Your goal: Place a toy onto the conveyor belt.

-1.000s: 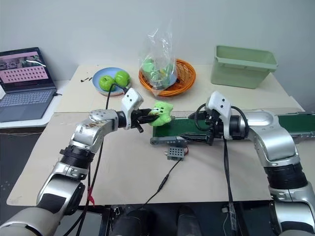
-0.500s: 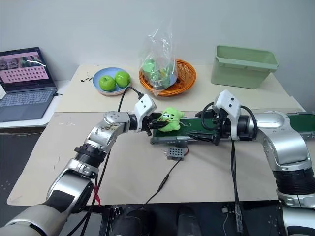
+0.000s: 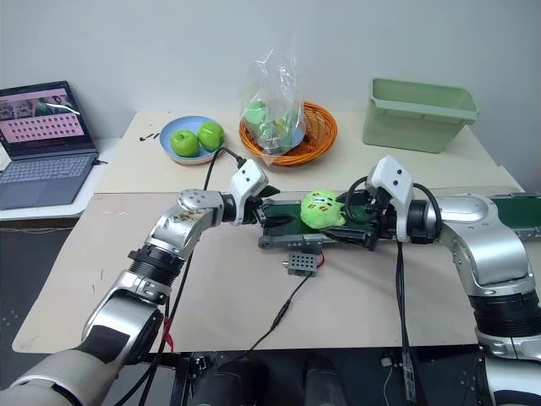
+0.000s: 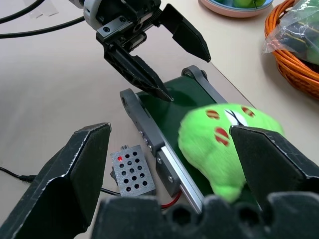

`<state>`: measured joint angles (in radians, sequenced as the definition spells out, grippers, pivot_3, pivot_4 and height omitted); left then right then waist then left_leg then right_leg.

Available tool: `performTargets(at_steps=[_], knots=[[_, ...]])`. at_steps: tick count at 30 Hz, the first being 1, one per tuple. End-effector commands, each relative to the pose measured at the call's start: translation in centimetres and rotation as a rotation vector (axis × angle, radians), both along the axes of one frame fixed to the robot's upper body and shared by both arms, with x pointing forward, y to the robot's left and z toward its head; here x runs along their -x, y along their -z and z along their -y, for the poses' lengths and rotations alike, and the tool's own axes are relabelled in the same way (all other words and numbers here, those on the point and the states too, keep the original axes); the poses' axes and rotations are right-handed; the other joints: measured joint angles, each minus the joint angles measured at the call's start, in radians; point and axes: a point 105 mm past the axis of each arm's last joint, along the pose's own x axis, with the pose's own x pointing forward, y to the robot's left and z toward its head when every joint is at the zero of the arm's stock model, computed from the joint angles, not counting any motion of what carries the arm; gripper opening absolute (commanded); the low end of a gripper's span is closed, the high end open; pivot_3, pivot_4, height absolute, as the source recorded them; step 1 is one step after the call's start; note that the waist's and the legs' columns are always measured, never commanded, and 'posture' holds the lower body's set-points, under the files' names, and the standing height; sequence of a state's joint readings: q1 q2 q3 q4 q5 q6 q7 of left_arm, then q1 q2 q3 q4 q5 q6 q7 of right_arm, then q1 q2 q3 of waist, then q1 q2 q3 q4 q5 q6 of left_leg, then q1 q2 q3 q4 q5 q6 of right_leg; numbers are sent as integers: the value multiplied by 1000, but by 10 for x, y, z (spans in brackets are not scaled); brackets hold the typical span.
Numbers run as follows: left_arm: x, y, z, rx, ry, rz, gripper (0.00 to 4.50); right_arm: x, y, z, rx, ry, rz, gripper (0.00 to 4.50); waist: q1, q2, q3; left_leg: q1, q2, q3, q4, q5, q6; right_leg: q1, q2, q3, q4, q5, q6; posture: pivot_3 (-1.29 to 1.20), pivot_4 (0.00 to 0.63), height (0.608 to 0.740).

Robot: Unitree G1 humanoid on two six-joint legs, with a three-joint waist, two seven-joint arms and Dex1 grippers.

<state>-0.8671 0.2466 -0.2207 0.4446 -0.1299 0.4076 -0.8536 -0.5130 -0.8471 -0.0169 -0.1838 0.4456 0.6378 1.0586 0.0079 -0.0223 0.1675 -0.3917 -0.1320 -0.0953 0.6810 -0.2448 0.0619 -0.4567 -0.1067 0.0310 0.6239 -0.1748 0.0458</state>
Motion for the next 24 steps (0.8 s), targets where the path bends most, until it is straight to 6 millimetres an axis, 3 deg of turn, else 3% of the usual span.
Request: performTargets(at_steps=[1,5,9,15,18,24], knots=[[1,-40,1,102,18,74,4439,3,-16,3,-3,1,63,4500,-1,0,0,0,0,0,0,0,0,0,0,0,0,0,0,0,150,732],[27,-59,-19,173,177,79,4439,2,-17,2,4,-15,64,4500,-7,0,0,0,0,0,0,0,0,0,0,0,0,0,0,0,150,732],[29,-76,-49,231,145,109,4439,-2,-21,-5,0,-47,73,4500,-15,0,0,1,0,0,0,0,0,0,0,0,1,0,0,0,150,732],[31,-70,-84,243,35,105,4439,-13,-20,-9,-8,-67,71,4500,-21,0,0,1,0,0,0,0,0,0,0,0,1,0,0,0,150,732],[36,-63,-104,235,-36,104,4439,-8,-26,-21,-38,-138,67,4500,-22,0,0,1,0,0,0,0,-1,0,0,1,0,0,0,0,150,732],[53,-72,-121,304,-96,85,4439,-10,-30,-30,-64,-183,63,4500,-20,0,0,1,1,0,0,0,0,0,0,0,0,0,0,0,150,732]])
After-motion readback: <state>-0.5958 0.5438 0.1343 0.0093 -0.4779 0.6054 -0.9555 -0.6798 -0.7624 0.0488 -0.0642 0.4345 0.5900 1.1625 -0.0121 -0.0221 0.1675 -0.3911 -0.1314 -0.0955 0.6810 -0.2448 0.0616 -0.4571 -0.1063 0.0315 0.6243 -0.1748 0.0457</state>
